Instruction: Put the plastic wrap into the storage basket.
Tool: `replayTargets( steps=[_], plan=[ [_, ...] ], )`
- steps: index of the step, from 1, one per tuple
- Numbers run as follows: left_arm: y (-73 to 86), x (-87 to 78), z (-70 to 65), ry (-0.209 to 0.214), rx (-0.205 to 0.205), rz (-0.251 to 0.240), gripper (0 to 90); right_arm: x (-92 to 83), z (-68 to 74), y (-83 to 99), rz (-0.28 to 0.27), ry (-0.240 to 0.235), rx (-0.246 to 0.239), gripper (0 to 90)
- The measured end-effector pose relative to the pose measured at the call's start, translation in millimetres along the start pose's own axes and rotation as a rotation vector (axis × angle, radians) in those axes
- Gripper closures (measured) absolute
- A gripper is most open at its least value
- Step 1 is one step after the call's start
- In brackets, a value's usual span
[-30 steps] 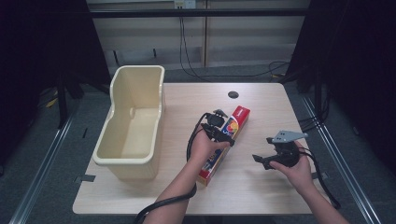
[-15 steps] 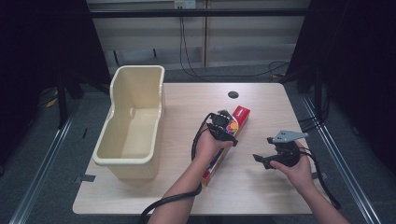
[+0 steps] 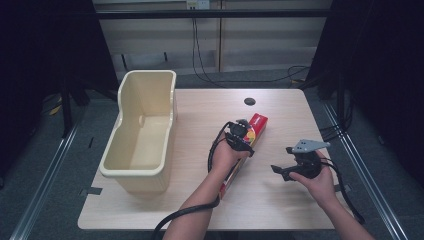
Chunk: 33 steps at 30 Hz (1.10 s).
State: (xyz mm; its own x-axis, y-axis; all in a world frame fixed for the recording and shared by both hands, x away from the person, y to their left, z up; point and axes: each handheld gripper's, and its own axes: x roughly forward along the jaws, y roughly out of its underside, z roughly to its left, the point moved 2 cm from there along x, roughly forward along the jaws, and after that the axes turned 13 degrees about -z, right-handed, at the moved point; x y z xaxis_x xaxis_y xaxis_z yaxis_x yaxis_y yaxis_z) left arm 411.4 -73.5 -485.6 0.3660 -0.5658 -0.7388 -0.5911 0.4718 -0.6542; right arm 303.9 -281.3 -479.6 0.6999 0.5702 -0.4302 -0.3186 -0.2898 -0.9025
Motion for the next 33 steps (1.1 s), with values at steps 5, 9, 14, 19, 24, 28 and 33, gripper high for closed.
replayTargets(
  steps=[5, 9, 14, 19, 24, 28, 33],
  plan=[
    [0.5, 0.1, 3.2, 0.016, -0.03, -0.005, 32.4, 0.2, 0.0, -0.1, 0.001, -0.005, -0.002, 10.1],
    [-3.2, -1.1, 0.7, -0.013, -0.05, 0.037, 35.2, 0.6, 0.3, 0.0, 0.003, -0.006, 0.001, 10.1],
    [-9.3, -3.6, -2.0, -0.053, -0.05, 0.111, 39.9, 0.9, 0.3, 0.1, 0.002, -0.004, -0.008, 10.2],
    [-11.5, -5.7, -2.6, -0.044, -0.059, 0.144, 40.6, 1.1, 0.7, 0.3, 0.004, -0.004, -0.009, 10.2],
    [-15.1, -13.1, -2.1, -0.029, -0.089, 0.169, 41.0, 0.9, 0.5, -0.1, -0.004, -0.007, -0.006, 8.7],
    [-19.6, -22.3, -0.1, -0.008, -0.101, 0.185, 41.1, 1.9, 1.1, -0.1, -0.006, -0.01, -0.005, 5.4],
    [-26.2, -36.4, 1.4, -0.009, -0.109, 0.189, 41.1, 2.8, 2.3, -0.3, -0.012, -0.02, -0.002, 3.1]
  ],
)
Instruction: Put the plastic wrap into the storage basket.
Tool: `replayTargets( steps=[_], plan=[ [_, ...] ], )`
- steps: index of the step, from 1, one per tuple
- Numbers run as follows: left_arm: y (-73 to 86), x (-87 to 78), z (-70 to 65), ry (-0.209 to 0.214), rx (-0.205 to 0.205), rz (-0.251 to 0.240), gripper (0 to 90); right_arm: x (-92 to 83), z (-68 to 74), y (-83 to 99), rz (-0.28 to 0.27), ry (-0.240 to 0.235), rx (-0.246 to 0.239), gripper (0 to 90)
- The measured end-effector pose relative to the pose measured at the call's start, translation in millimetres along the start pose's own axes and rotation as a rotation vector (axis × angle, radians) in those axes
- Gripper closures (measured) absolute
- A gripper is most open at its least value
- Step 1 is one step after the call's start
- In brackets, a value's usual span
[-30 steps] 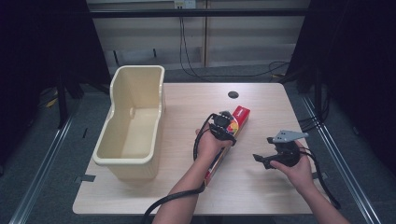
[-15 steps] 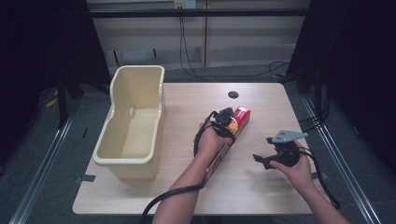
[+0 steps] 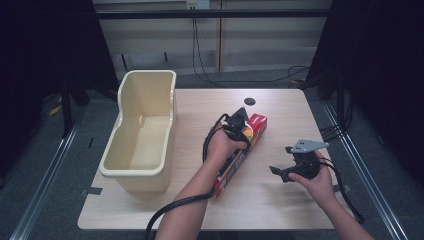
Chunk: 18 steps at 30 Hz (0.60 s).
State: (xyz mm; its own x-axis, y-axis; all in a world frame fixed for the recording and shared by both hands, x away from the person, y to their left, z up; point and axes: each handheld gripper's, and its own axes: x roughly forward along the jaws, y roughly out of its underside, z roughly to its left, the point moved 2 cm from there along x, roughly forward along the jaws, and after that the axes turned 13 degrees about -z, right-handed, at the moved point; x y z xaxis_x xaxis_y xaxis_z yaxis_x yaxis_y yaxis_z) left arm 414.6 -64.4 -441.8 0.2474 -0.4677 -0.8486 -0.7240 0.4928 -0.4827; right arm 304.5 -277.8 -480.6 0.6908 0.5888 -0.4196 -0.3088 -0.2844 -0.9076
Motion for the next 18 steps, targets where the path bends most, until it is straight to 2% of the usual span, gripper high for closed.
replayTargets(
  steps=[4, 7, 10, 18],
  plan=[
    [-1.5, -10.2, 3.0, 0.007, -0.018, 0.013, 41.1, 0.0, 0.8, 0.0, 0.0, -0.007, -0.004, 1.9],
    [-2.3, -17.4, 4.0, -0.008, 0.0, 0.017, 41.1, 0.2, 1.9, 0.0, -0.004, -0.017, -0.007, 1.8],
    [-3.1, -24.7, 6.3, -0.01, -0.017, 0.021, 41.1, 1.7, 2.7, 0.8, 0.009, -0.02, -0.009, 1.9],
    [-3.9, -43.0, 12.2, -0.021, -0.029, 0.043, 41.1, 2.6, 3.4, 0.8, 0.009, -0.027, -0.014, 1.8]
  ],
)
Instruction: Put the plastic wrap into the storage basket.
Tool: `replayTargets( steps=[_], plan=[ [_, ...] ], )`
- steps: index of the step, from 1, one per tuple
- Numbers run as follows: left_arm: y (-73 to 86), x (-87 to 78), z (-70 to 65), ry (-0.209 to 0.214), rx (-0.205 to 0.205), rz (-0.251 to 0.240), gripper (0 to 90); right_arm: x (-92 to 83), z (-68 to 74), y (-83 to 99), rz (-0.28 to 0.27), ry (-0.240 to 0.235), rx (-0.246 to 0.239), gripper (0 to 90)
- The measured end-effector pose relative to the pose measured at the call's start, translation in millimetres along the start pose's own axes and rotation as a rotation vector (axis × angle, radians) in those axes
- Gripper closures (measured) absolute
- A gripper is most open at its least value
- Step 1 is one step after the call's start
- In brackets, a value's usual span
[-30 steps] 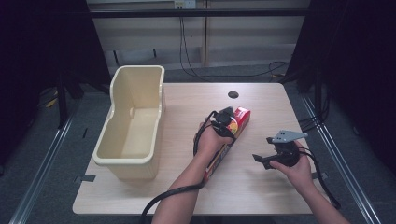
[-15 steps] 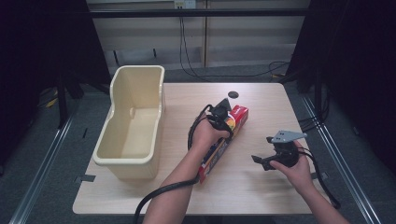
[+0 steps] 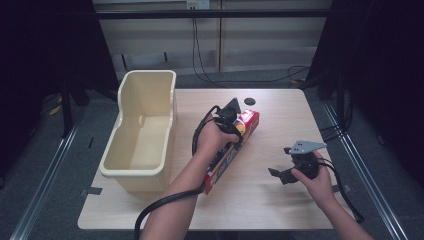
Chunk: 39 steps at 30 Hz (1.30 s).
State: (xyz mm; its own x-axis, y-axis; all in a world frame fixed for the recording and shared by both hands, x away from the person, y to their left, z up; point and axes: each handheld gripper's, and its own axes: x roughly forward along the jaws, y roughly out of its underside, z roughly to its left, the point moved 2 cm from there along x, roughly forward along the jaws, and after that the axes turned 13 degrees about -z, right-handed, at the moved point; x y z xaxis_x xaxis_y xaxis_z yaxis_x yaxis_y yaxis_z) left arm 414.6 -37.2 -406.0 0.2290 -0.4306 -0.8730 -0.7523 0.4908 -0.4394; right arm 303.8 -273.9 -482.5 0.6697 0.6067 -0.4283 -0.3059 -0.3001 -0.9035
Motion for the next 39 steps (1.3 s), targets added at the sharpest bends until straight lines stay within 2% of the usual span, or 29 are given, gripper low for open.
replayTargets(
  steps=[12, 20, 24, 39],
  plan=[
    [-1.1, -27.6, 9.7, 0.017, -0.042, -0.012, 41.1, 1.1, 1.5, 0.2, 0.003, -0.001, -0.007, 1.9],
    [-3.0, -44.7, 14.1, 0.013, -0.058, -0.014, 41.1, 1.0, 1.7, 0.0, 0.002, -0.002, -0.008, 1.9],
    [-3.9, -53.6, 17.2, -0.005, -0.058, -0.011, 41.1, 1.0, 1.9, -0.2, 0.001, -0.005, -0.006, 2.0],
    [-6.1, -90.7, 27.8, -0.024, -0.106, -0.027, 41.0, 0.4, 2.7, -0.6, 0.005, -0.005, -0.008, 2.2]
  ],
)
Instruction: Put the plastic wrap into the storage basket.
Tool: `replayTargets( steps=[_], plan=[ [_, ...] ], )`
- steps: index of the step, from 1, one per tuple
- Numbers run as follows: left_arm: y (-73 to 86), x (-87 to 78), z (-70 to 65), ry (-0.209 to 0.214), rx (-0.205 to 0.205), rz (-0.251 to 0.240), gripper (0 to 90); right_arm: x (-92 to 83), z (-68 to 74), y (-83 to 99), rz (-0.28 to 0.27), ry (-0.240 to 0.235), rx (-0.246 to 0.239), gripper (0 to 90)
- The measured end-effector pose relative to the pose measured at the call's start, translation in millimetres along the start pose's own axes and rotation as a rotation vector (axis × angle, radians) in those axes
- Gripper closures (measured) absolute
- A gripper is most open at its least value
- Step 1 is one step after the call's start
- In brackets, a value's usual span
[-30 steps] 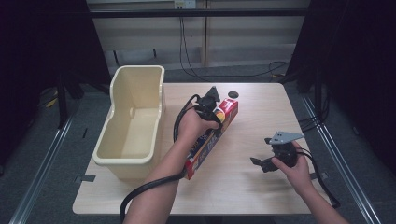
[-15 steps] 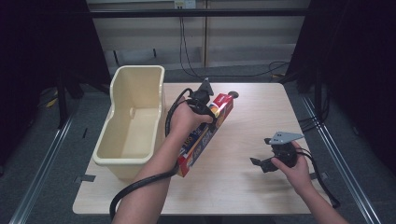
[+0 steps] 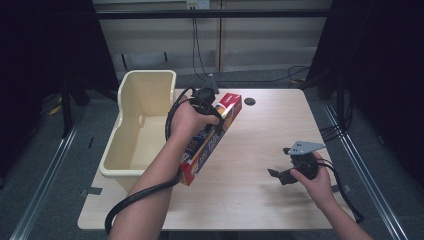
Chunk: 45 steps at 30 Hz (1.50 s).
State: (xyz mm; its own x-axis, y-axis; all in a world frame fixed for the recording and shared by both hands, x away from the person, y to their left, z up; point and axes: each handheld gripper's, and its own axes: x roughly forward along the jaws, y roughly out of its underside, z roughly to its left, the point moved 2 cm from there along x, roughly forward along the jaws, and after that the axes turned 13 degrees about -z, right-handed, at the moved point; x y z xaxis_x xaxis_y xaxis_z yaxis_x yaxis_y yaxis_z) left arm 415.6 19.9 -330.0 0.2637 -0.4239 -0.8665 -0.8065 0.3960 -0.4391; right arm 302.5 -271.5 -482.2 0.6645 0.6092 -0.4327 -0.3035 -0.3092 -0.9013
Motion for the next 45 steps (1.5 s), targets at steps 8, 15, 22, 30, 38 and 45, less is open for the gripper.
replayTargets(
  steps=[8, 15, 22, 30, 38, 45],
  plan=[
    [-3.8, -23.0, 5.6, -0.022, -0.027, -0.014, 41.0, -1.7, 0.0, -1.1, -0.008, 0.011, -0.001, 2.1],
    [-6.6, -37.4, 10.8, -0.043, -0.043, -0.022, 41.0, -1.7, 0.3, -1.1, -0.01, 0.013, -0.001, 2.2],
    [-8.7, -52.4, 17.1, -0.058, -0.073, -0.032, 41.0, -1.5, 1.2, -1.2, -0.01, 0.005, 0.004, 2.3],
    [-7.6, -65.5, 25.3, -0.083, -0.088, -0.042, 41.0, -1.1, 1.8, -1.2, -0.01, 0.0, 0.001, 2.4],
    [-7.1, -76.8, 30.4, -0.089, -0.112, -0.048, 41.0, -0.7, 2.1, -0.9, -0.007, 0.008, -0.004, 2.3],
    [-5.3, -85.5, 36.8, -0.118, -0.134, -0.067, 41.0, -0.3, 3.0, -0.7, -0.002, -0.003, 0.0, 2.3]
  ],
)
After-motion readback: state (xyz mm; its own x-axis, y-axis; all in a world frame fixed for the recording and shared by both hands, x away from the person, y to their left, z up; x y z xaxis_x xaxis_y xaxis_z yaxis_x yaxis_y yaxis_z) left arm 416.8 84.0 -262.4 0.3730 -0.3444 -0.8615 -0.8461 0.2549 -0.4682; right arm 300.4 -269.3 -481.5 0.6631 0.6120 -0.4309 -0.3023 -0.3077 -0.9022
